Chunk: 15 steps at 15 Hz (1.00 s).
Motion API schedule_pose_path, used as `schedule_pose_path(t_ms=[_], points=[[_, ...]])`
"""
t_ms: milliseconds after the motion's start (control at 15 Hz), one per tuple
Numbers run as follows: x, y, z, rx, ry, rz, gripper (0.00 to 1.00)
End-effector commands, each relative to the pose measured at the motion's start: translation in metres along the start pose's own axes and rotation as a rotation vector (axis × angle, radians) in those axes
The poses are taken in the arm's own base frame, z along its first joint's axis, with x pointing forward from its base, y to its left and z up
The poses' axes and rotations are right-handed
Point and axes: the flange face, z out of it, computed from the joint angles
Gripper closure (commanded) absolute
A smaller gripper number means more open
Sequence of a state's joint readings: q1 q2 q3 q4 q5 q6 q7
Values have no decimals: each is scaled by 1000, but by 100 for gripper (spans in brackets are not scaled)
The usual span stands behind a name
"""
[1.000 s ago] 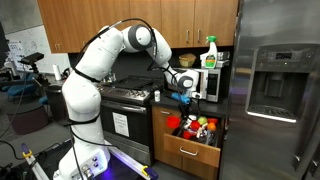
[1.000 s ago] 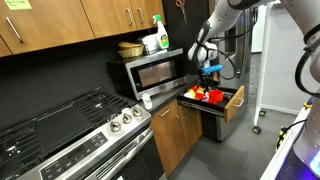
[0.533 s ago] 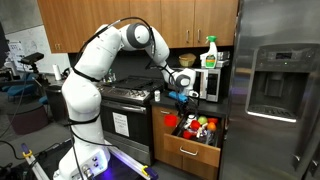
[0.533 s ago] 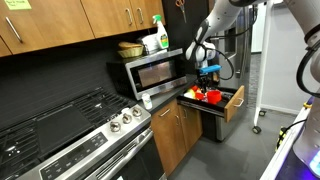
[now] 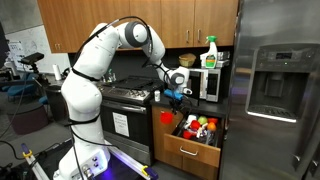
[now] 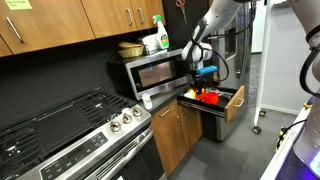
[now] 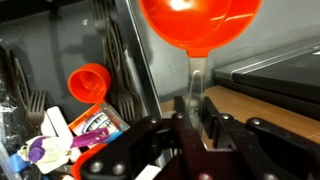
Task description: Remove the red pot out of the drawer
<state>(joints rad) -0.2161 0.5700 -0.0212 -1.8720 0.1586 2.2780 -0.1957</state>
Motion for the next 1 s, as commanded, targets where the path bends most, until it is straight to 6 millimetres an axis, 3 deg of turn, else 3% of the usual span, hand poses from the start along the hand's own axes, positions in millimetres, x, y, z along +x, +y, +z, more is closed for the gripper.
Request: schedule_pose_path(t_ms=[0,933], points=[[-9,-28,-10,-3,26,-95,95],[-19,-158,3,10,66,-360,95]])
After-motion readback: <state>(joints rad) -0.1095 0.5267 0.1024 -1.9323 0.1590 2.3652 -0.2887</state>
